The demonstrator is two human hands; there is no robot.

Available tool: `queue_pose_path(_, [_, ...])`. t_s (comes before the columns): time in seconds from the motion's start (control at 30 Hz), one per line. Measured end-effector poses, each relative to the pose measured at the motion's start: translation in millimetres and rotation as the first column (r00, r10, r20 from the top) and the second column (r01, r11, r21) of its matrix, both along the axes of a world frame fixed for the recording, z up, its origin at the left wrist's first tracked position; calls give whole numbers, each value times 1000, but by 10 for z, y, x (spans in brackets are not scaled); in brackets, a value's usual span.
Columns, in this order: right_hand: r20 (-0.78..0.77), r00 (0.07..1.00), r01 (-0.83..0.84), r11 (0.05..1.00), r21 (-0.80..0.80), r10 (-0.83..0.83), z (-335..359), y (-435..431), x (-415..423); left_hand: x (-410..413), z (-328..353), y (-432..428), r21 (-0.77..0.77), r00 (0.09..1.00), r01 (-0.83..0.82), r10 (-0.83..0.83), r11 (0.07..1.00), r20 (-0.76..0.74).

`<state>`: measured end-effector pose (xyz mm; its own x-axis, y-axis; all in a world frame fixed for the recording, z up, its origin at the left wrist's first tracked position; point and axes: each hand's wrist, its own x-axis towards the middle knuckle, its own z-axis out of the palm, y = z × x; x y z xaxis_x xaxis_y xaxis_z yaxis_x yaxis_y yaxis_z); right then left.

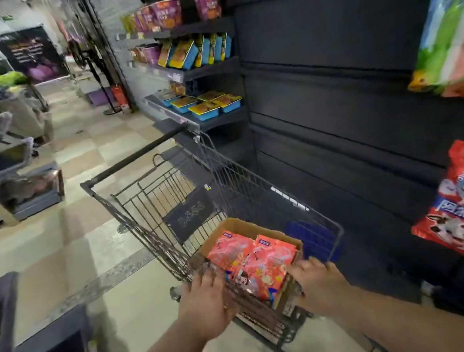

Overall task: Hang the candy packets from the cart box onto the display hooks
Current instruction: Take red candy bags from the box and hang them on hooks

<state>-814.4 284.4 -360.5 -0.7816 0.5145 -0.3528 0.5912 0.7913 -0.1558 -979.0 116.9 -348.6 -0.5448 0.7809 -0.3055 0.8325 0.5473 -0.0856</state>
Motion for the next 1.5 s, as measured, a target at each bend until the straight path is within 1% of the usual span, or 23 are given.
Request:
queue_pose_path(0.1, [37,999,0,999,-45,1,-72,397,-150,-194,-60,367,-25,1000,-22,23,999,7])
queue_pose_path(0.27, [83,997,12,996,-89,-4,-185,977,-318,-309,-191,856,-79,998,-27,32,996,60])
queue_pose_path(0.5, [102,994,48,986,-159,-32,-368,1261,-511,-583,-435,1244,-120,991,-30,45,992,125])
queue_pose_path(0.6, [125,990,82,982,-172,-61,-445,1331,-567,-725,-545,1428,-151,988,13,10,988,154])
queue_pose_path(0.73, [150,976,185,966,-180,-159,-621,1404,-690,-940,-813,1644,-214,976,93,-46,972,213])
queue_pose_path(0.83, [209,949,271,947,-171,-234,-697,1427,-834,-1229,-1012,1765,-234,963,196,-142,952,227])
queue_pose_path(0.93, [282,907,375,904,-203,-313,-803,1409,-1033,-1600,-1133,1902,-246,937,255,-176,935,302])
queue_pose_path(1.07, [340,862,467,852,-238,-377,-1047,1343,-1373,-2157,-1419,2057,-259,921,265,-164,929,353])
queue_pose_path(1.17, [379,822,539,794,-282,-425,-1241,1269,-1626,-2491,-1636,2132,-287,920,271,-160,919,357])
queue_pose_path(1.27, [418,779,608,725,-322,-467,-1481,1212,-1831,-2742,-1883,2183,-300,910,284,-156,911,385])
queue_pose_path(1.37, [460,720,686,634,-358,-519,-1714,1197,-2003,-2912,-2157,2216,-310,906,282,-146,908,397])
queue_pose_path(1.5, [449,650,759,509,-406,-613,-2047,1194,-2153,-3048,-2468,2253,-320,916,274,-144,907,376])
